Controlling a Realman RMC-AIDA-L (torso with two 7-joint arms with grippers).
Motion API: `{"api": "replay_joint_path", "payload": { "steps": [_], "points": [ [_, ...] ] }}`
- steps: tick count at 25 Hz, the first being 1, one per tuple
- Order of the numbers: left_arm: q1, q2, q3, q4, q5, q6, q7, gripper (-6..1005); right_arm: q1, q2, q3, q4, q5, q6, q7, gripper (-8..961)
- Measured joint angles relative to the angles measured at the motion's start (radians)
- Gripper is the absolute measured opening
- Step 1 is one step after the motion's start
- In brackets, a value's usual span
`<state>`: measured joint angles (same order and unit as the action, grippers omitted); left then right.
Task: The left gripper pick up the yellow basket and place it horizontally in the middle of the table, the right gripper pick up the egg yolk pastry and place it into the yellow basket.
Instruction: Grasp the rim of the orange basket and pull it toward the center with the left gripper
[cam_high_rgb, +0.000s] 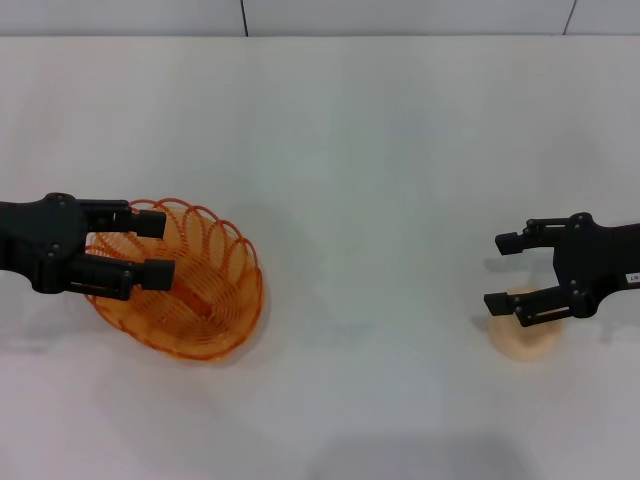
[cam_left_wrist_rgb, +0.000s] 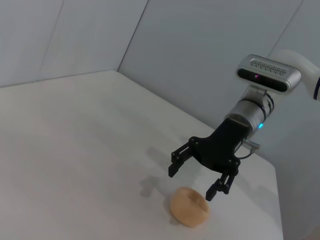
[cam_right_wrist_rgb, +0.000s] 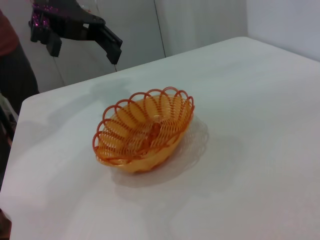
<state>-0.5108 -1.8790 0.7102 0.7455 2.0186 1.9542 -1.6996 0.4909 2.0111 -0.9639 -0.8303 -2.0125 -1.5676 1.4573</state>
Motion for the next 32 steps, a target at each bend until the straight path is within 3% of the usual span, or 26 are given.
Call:
{"api": "replay_joint_path", "payload": {
  "steps": [25,32],
  "points": [
    [0.000,0.000,0.000,0.000,0.000,-0.001,-0.005,891,0.000,0.000,0.001,-0.001,0.000,0.000,0.000,839],
    [-0.010,0.016,0.000,0.000,0.008,-0.002,-0.035,891,0.000,0.000,0.002,-0.002,0.000,0.000,0.000,838]
  ]
}}
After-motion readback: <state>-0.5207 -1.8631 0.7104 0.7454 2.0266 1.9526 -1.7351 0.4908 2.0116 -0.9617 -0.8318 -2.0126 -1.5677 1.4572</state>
